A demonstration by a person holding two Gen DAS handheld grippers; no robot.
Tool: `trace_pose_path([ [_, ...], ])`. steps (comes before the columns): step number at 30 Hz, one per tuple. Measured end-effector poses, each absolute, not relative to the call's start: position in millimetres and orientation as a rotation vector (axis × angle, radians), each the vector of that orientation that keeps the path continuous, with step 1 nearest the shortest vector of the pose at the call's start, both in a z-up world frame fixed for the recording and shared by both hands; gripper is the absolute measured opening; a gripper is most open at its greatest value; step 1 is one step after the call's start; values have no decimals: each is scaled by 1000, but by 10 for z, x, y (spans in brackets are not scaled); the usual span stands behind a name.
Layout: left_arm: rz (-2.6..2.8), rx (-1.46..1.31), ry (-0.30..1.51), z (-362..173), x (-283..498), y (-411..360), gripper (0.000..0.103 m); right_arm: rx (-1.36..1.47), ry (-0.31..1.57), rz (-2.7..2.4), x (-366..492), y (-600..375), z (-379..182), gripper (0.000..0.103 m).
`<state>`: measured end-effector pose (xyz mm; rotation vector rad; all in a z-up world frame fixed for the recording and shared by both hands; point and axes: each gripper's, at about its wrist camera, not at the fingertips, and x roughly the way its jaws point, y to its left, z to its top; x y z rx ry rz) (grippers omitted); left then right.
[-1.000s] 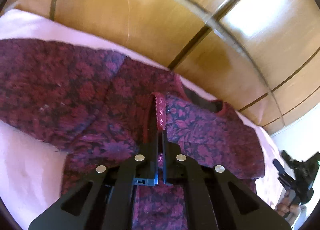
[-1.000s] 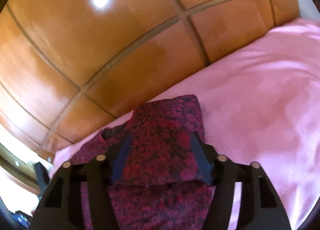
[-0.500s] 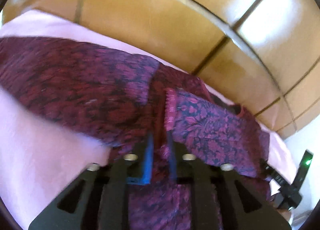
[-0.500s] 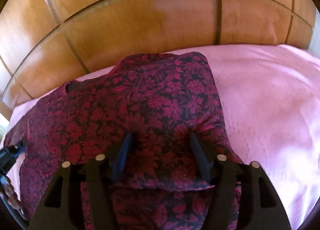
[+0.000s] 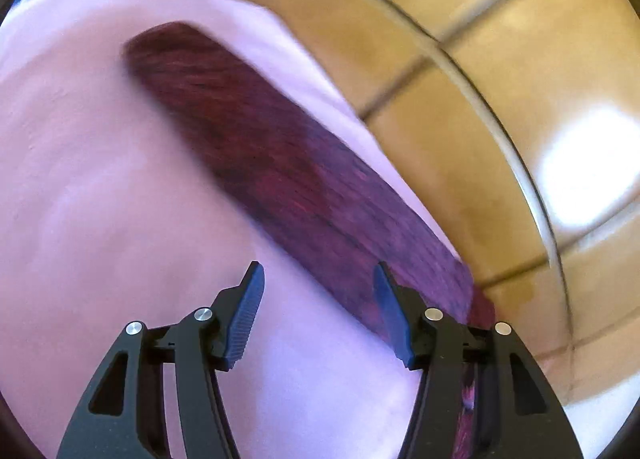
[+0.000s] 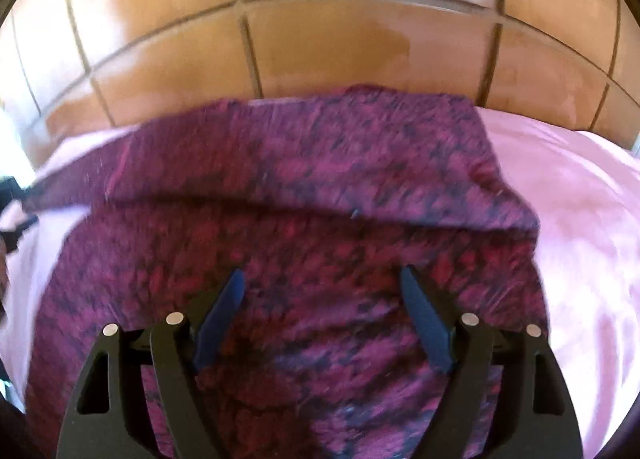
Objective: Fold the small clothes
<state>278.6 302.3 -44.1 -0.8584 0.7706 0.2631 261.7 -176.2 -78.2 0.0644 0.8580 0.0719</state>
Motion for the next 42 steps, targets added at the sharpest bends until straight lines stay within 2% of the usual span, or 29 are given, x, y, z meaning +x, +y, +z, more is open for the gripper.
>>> trace_pose_path([
  [2,285,-933,758,-487,2780,3257,55,58,849,64,2584,-1753,-808,82],
  [4,307,-997,739,-520,2796,3484,55,73,858,69,2587,-1749,-848,88],
  [8,367,-1070,696,-517,2859,3789,55,80,861,75,2595,-1745,-897,89],
  [9,395,-1069,700,-523,2895,3858,51,79,861,75,2600,-1751,-910,89],
  [10,395,-1073,705,-535,2933,3903,32,77,861,74,2616,-1749,-902,89],
  [12,396,-1041,730,-512,3002,3918,15,75,860,72,2644,-1740,-900,89],
  [17,330,-796,682,-83,2998,3522,10,73,858,70,2647,-1742,-909,89],
  [24,96,-489,613,457,2961,2331,10,76,858,72,2645,-1750,-913,89],
  [31,-165,-293,686,421,2874,977,10,85,856,75,2650,-1764,-916,89],
  [33,-216,-238,732,300,2864,680,17,89,855,76,2650,-1773,-916,89],
  [34,-241,-215,766,218,2832,533,31,93,854,78,2648,-1781,-916,89],
  [35,-257,-216,789,169,2825,442,40,99,855,81,2652,-1791,-912,89],
  [36,-257,-223,797,140,2789,418,52,104,855,82,2650,-1805,-911,89],
  [40,-258,-284,811,90,2568,488,54,127,862,96,2668,-1854,-883,88],
  [41,-248,-293,807,83,2518,532,54,135,864,100,2676,-1877,-865,85],
  [42,-230,-304,800,86,2461,606,54,158,863,104,2682,-1915,-822,78],
])
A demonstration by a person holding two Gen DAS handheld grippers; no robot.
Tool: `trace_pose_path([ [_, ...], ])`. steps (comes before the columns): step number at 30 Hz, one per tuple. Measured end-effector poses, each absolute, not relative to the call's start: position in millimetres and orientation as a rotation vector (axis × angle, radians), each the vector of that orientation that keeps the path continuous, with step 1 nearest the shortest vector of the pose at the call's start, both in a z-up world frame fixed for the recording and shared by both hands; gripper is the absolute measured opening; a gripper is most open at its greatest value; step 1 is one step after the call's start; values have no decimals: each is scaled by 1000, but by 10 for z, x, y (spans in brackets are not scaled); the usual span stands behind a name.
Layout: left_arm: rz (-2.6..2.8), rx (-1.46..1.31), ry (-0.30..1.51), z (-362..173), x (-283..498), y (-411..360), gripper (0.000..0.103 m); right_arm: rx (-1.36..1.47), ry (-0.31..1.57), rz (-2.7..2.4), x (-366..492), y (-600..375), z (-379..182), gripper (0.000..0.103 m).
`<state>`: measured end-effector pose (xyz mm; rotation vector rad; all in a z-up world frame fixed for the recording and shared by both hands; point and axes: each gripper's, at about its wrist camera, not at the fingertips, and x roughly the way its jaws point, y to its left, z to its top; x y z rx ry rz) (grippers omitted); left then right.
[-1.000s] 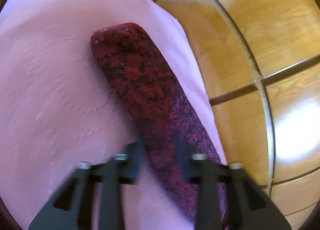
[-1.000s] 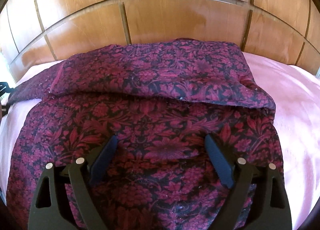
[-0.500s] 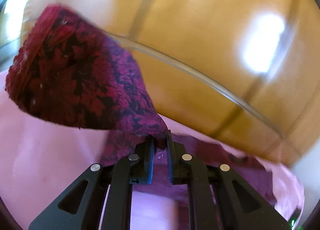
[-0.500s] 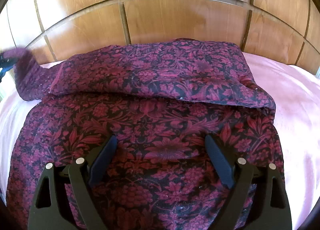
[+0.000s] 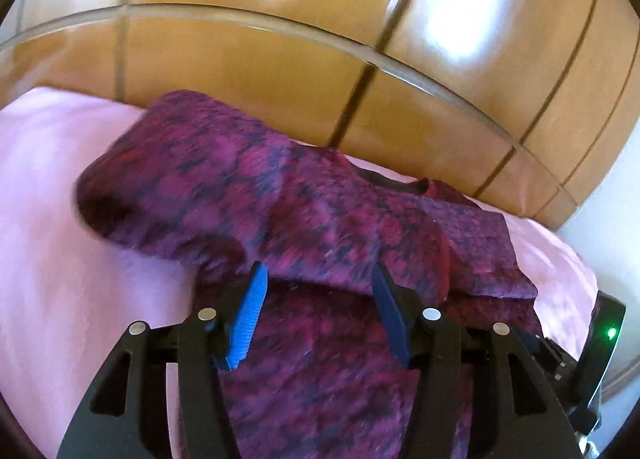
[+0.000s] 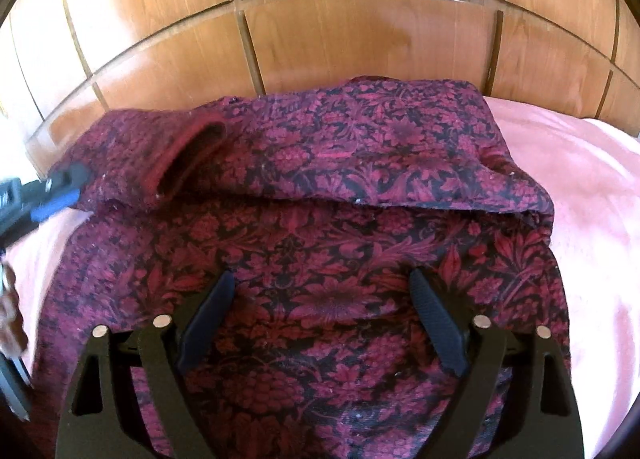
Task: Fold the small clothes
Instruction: 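Grasp the other sleeve cuff with the right gripper and lift it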
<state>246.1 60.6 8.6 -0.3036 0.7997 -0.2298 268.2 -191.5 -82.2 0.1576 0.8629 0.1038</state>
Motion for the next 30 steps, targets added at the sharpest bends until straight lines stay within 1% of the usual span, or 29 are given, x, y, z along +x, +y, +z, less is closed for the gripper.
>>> trace_pose_path([
  [1,-210,-317,793,89,2410,691,54,188,860,113,2688,-1958,-783,69],
  [2,-193,-327,790,73,2391,761,54,250,858,134,2705,-2026,-715,64],
  [3,-161,-346,786,79,2297,878,54,295,855,149,2720,-2061,-664,55],
  [4,-131,-360,784,70,2267,971,54,337,850,170,2744,-2085,-611,52],
  [8,13,-409,810,-6,2296,1387,54,452,829,292,2945,-1947,-395,51],
  [10,68,-435,841,-100,2293,1537,54,438,839,331,3125,-1713,-350,51],
  [12,106,-439,857,-178,2267,1646,54,419,888,350,3296,-1468,-406,51],
  [14,127,-451,872,-229,2277,1697,54,386,946,356,3440,-1272,-511,45],
  [16,132,-459,884,-265,2299,1748,54,286,962,310,3510,-1103,-552,10],
  [17,133,-456,883,-261,2308,1753,54,260,947,298,3512,-1082,-508,4],
  [18,130,-449,880,-245,2322,1745,54,255,911,304,3492,-1098,-397,4],
  [19,122,-443,879,-235,2356,1722,60,253,871,300,3454,-1140,-275,4],
  [20,120,-439,877,-232,2408,1683,62,250,841,292,3419,-1180,-184,4],
  [24,119,-414,884,-230,2558,1573,62,254,710,262,3280,-1449,254,4],
  [30,184,-309,941,-297,2839,1407,62,240,621,170,3145,-1871,505,4],
])
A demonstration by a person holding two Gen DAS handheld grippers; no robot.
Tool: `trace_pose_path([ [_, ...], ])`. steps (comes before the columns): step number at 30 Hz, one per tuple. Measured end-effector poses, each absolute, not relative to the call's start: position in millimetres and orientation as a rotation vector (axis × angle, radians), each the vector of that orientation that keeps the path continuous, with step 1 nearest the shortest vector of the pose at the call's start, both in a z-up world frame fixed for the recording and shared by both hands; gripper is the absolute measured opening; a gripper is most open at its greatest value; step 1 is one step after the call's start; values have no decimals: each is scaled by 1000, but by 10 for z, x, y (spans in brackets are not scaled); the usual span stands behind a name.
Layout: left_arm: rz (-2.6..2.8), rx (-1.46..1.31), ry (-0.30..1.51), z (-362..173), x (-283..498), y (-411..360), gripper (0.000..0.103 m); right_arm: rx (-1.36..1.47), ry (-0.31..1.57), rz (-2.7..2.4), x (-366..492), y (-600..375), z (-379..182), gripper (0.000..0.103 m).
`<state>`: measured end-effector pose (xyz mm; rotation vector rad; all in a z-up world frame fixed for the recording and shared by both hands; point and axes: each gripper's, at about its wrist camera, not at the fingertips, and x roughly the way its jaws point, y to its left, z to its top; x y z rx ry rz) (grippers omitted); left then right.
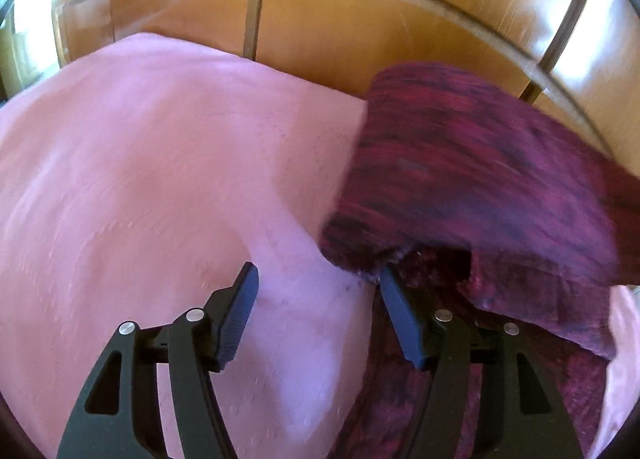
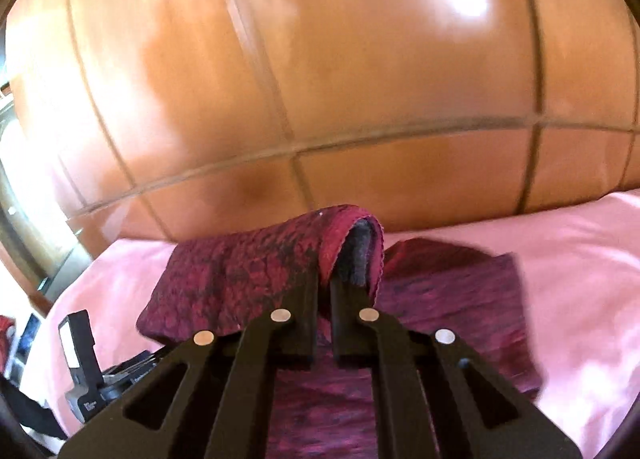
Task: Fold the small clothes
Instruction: 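Grasp the other sleeve cuff with the right gripper and lift it, then lay the held sleeve across the sweater body and open the right gripper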
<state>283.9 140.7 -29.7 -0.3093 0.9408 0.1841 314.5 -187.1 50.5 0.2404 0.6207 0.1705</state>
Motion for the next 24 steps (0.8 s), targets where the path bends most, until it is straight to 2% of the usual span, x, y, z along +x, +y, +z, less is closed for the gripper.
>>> trace_pose_path([
  [3,209,-290,954,-327,2892,1409,62,261,626,97,3102,-2202,445,4],
  [6,214,-263,956,-357,2893,1372,67,298,676,35,3090,-2485,235,4],
  [11,219,-232,961,-342,2908,1344,67,291,836,-49,3215,-2566,-411,4],
  [14,209,-196,970,-339,2931,1290,67,315,848,-69,3223,-2618,-652,4],
  [18,161,-242,945,-248,2770,1385,67,347,837,-74,3179,-2664,-602,4],
  [24,80,-316,816,91,2565,1544,67,330,843,-37,3225,-2715,-589,5],
])
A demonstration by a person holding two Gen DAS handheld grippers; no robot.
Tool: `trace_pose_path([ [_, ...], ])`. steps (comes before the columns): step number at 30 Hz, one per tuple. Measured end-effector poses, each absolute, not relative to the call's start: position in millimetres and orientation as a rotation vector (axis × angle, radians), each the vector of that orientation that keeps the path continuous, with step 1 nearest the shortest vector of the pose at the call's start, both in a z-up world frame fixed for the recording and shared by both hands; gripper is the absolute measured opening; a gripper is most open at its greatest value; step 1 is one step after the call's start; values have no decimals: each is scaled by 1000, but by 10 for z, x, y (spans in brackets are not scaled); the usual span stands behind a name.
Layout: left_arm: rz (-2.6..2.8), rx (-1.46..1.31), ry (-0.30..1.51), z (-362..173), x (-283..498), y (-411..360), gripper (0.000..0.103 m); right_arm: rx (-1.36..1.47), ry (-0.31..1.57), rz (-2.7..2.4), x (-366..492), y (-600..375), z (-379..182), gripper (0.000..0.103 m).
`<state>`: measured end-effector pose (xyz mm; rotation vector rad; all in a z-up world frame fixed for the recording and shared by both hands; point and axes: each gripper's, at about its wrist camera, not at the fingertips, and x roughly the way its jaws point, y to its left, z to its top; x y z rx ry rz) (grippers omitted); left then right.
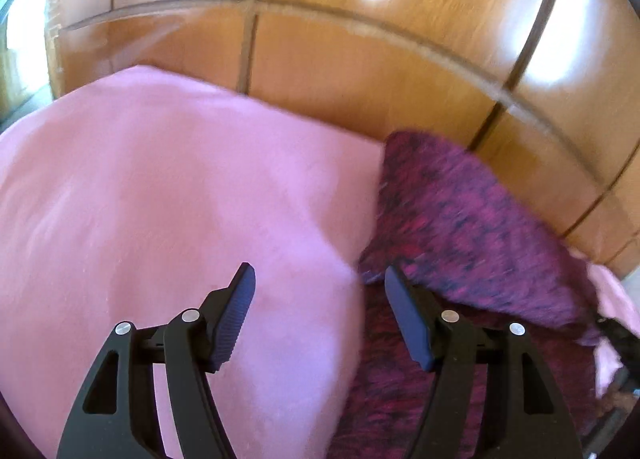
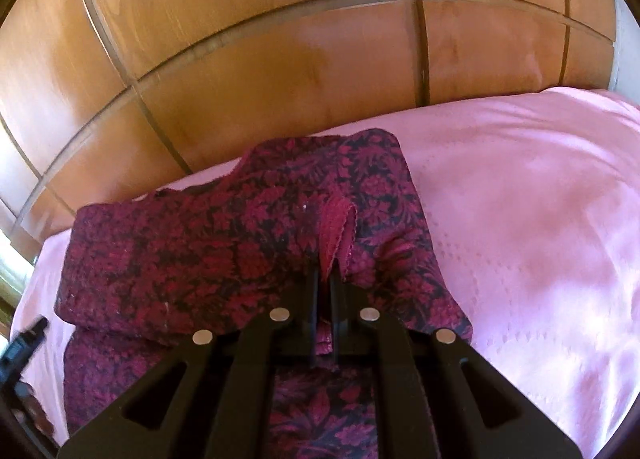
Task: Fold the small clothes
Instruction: 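Lay the held sleeve across the sweater body and open the right gripper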
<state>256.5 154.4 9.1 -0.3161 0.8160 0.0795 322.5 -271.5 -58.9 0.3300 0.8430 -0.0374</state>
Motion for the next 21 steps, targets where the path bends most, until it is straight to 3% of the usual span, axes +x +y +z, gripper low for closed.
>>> trace_pose_path([
  [1,62,-310,807,143,2565,1502,67,320,849,-37,3230,-2711,-579,11],
  [3,16,-286,782,240,2616,1433,67,310,839,-82,3190,-2738,-489,33],
  [6,-55,-246,750,338,2689,1292,67,274,755,-71,3022,-2658,-222,33],
  [10,-143,-241,729,435,2848,1137,67,233,716,65,2993,-2358,-9,42],
  [13,-208,-253,731,505,3029,1002,67,225,774,171,3144,-2136,-80,51],
  [17,-242,-193,731,543,3320,805,67,157,841,106,3415,-2077,-284,51],
  [21,-283,-185,797,365,3664,643,58,151,883,34,3508,-2242,-555,49],
])
